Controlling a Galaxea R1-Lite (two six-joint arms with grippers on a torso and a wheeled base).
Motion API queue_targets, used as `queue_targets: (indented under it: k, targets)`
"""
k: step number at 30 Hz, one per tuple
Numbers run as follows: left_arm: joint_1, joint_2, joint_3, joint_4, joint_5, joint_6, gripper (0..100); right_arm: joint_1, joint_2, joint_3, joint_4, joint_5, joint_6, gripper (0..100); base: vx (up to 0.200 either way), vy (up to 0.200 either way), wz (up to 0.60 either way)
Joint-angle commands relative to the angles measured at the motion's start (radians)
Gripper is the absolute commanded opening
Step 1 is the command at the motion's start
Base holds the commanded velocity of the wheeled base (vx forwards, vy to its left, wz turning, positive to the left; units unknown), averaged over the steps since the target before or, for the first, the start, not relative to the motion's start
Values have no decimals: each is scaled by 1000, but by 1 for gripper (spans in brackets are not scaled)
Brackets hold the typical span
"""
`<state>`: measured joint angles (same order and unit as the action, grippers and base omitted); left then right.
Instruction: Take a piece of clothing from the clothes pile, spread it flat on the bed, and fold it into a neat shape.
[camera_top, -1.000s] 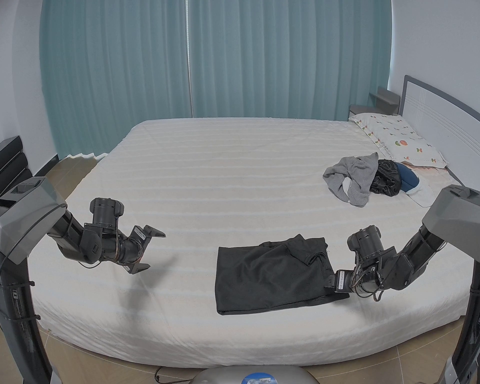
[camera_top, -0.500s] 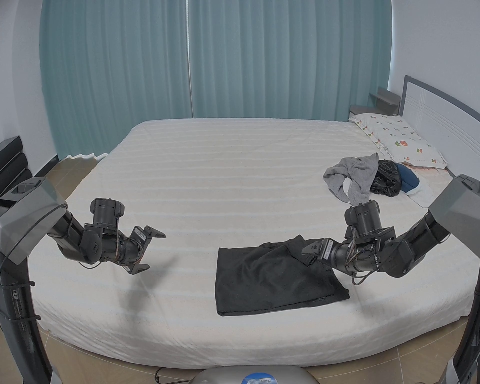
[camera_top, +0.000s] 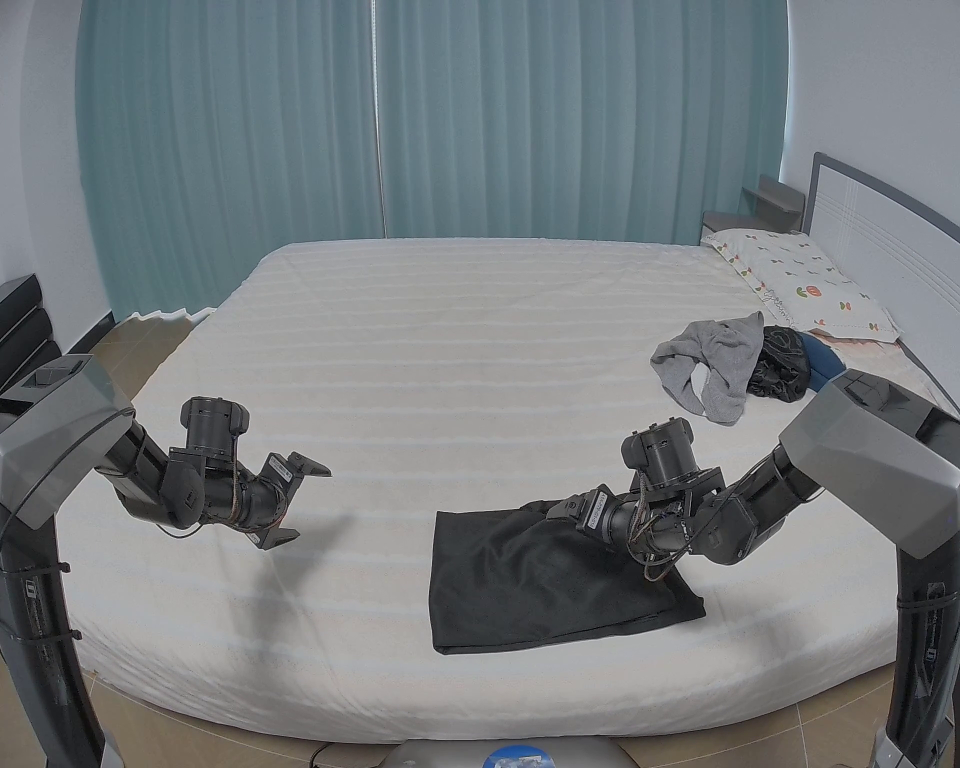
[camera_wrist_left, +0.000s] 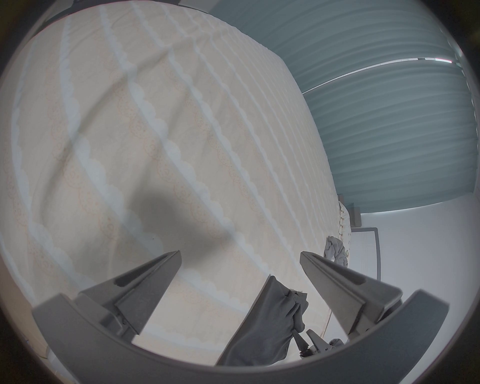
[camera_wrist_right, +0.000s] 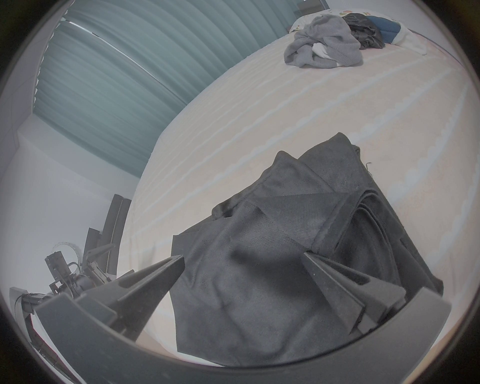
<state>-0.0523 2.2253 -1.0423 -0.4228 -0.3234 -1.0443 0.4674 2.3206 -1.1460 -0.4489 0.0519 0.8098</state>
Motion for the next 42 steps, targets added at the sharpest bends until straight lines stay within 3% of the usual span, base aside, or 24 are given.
queue_targets:
  k: [1, 10, 15, 21, 31, 42]
  targets:
    - [0, 2, -1, -1, 0, 0, 100, -6, 42, -35, 1, -1, 0, 100, 0, 0, 0]
    - [0, 2, -2, -2, 0, -2, 100, -81, 97, -166, 55, -20, -8, 100, 0, 0, 0]
    - [0, 2, -2, -1, 0, -2, 100, -155, 178, -261, 42, -99, -29, 100, 0, 0, 0]
    - [0, 2, -4, -1, 0, -5, 100, -208, 184, -278, 41, -109, -27, 100, 0, 0, 0]
    - [0, -1, -4, 1, -2, -5, 100, -219, 102, -209, 36, -90, -20, 100, 0, 0, 0]
    - [-47, -12, 22, 13, -2, -11, 100, -211, 77, -129, -40, -83, -24, 100, 0, -200, 0]
